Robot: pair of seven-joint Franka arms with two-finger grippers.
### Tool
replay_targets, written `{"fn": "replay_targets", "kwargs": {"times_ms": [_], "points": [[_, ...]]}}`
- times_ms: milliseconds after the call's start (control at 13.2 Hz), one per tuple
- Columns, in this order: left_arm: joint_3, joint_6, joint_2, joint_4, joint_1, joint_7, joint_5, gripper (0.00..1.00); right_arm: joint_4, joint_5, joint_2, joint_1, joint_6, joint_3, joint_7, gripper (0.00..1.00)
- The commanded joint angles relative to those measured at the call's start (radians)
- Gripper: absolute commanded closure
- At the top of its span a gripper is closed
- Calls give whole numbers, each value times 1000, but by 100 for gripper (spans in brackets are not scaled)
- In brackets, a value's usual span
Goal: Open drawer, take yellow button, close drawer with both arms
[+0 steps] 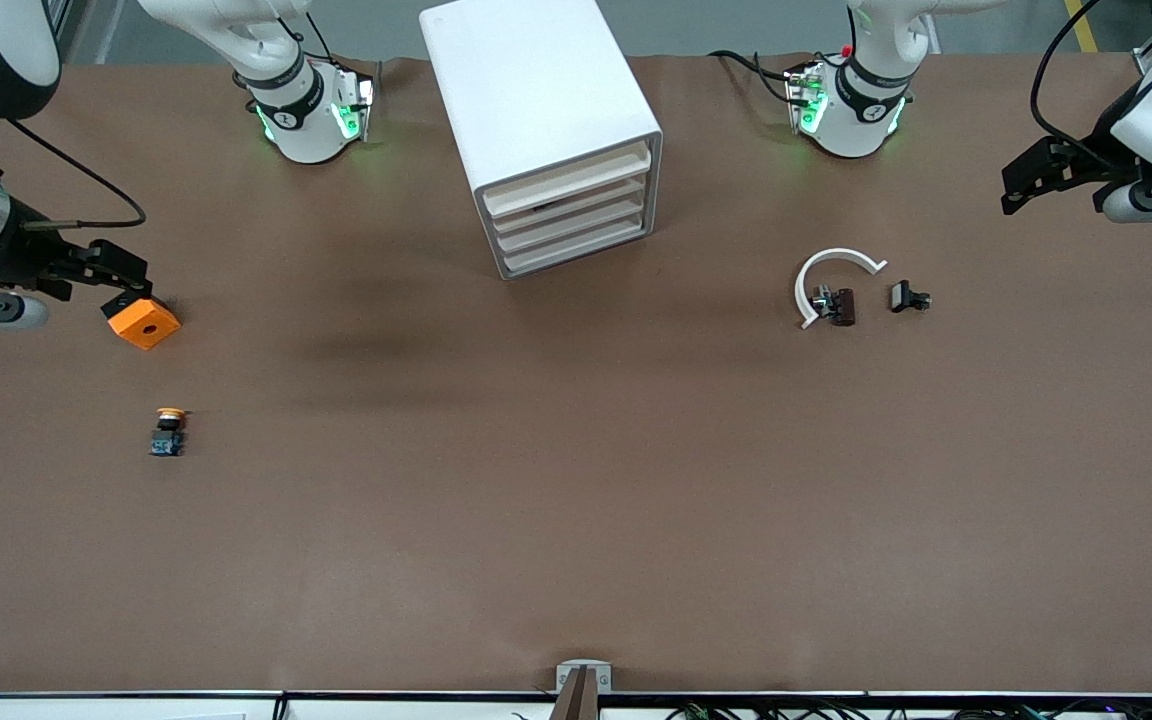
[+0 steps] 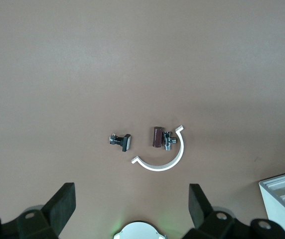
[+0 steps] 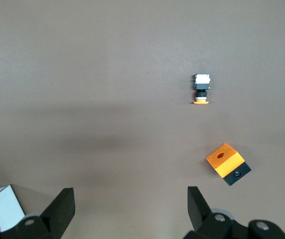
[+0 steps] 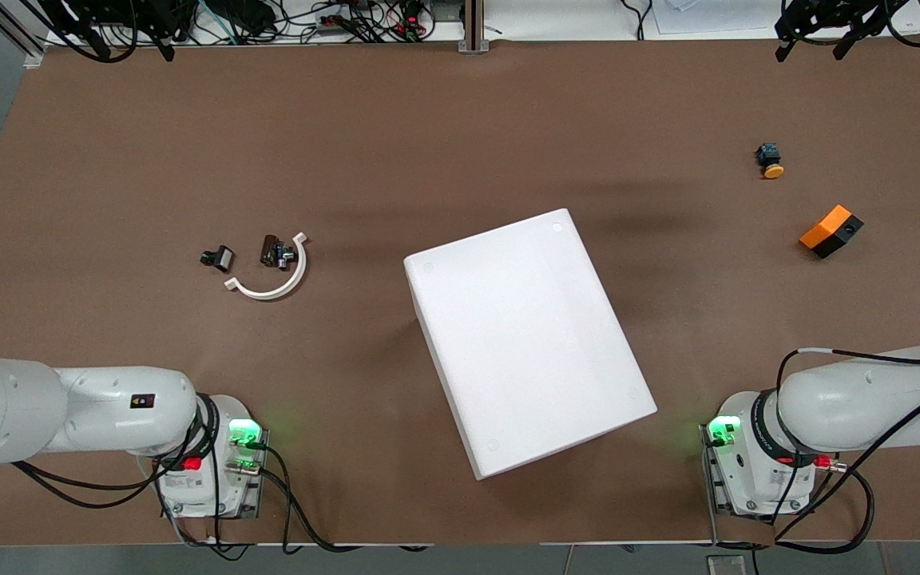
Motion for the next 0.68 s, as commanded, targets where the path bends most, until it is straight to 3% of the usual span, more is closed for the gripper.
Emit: {"fn": "replay_targets", "kwargs": {"times_ms": [0, 380, 608], "points": [[1, 9, -11, -4, 2, 3, -11, 0, -15, 10, -35, 12, -20, -1, 21, 0], [0, 9, -5, 2, -3, 6, -13, 0, -15, 9, -118, 10, -40, -7, 22, 0], [0, 7, 10, 19, -5, 14, -11, 0, 24, 5, -120, 9, -90, -9, 59, 0]]}}
